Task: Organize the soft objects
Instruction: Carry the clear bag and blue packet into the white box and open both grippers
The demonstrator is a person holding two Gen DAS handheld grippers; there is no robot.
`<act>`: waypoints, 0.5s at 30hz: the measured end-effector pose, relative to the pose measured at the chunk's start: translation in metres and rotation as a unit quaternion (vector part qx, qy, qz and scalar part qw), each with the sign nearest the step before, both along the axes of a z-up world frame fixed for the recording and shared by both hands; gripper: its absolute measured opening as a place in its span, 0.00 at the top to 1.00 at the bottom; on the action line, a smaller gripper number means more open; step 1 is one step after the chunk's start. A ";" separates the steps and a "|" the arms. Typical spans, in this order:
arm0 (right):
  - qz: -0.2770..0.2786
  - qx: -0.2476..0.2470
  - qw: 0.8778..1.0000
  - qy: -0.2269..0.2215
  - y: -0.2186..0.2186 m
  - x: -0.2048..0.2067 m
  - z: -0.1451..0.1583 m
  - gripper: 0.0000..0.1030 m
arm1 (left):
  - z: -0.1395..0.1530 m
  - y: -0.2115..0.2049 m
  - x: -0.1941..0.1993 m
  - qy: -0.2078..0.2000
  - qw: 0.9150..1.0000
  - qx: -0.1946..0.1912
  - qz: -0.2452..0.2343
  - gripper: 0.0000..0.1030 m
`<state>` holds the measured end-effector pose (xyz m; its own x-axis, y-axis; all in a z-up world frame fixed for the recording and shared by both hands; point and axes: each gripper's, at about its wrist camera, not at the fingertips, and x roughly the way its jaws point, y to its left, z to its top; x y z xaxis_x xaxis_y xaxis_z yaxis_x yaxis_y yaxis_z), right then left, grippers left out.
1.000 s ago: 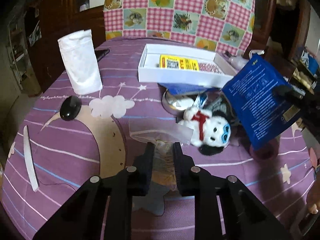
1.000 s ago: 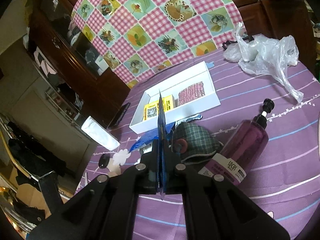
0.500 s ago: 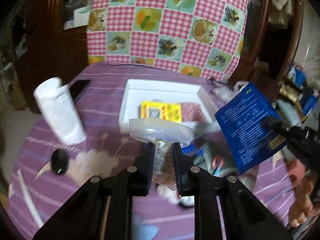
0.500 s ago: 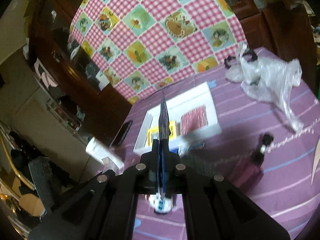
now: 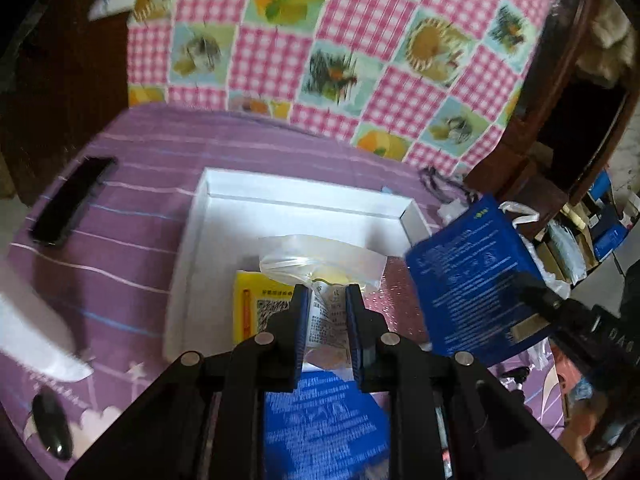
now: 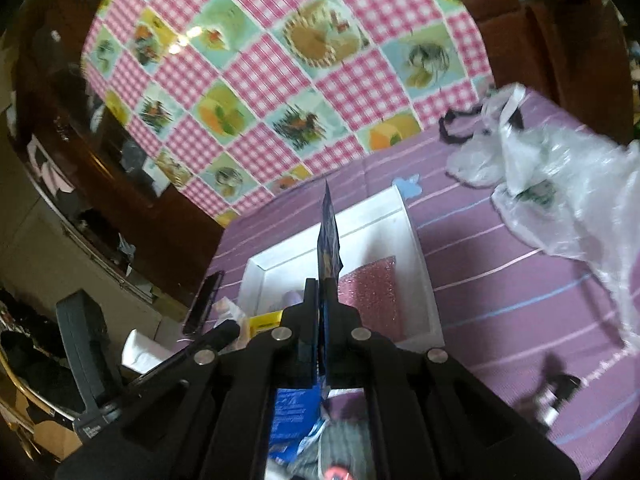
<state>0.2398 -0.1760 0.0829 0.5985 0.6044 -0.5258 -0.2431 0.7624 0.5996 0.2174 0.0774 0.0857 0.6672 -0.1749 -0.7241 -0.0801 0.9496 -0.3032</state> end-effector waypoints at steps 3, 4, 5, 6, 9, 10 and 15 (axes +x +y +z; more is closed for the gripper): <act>-0.004 0.007 1.000 0.016 0.003 0.021 -0.016 0.97 | -0.015 0.008 0.007 0.011 1.000 -0.004 0.003 0.83; -0.008 0.010 1.000 0.019 0.005 0.027 -0.020 0.97 | -0.021 0.014 0.009 0.013 1.000 -0.009 0.013 0.83; -0.011 0.017 1.000 0.018 0.006 0.033 -0.023 0.97 | -0.025 0.016 0.010 0.023 1.000 -0.003 0.014 0.83; -0.016 0.024 0.999 0.019 0.007 0.038 -0.026 0.97 | -0.027 0.020 0.009 0.022 1.000 -0.006 0.019 0.83; -0.014 0.010 0.999 0.049 0.021 0.051 -0.038 0.97 | -0.029 0.027 0.007 0.018 1.000 -0.018 0.017 0.83; -0.013 -0.008 0.998 0.057 0.027 0.052 -0.041 0.97 | -0.029 0.028 0.007 0.016 1.000 -0.017 0.020 0.83; -0.019 -0.151 0.986 0.074 0.049 0.046 -0.053 0.85 | -0.032 0.023 0.010 0.008 0.998 -0.066 -0.013 0.76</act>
